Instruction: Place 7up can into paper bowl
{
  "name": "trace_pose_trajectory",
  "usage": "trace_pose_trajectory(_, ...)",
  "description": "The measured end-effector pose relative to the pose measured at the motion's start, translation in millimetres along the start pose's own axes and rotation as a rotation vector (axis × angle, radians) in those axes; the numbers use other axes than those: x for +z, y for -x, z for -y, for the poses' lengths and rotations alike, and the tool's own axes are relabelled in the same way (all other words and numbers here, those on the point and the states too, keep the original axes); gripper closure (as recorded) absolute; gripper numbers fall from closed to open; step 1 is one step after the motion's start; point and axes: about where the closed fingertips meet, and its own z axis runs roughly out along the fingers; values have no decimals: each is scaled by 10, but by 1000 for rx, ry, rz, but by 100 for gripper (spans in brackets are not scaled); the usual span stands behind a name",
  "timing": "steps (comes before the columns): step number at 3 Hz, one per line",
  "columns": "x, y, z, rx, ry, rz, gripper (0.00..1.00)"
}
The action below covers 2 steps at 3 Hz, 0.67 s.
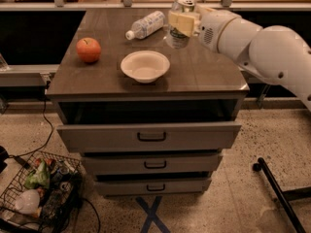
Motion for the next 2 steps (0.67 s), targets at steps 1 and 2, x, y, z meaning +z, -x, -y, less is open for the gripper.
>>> trace_pose_trajectory(1, 73, -143, -175, -8, 49, 7, 100)
trace_pose_trajectory(2, 64, -304, -302, -30, 89, 26, 100)
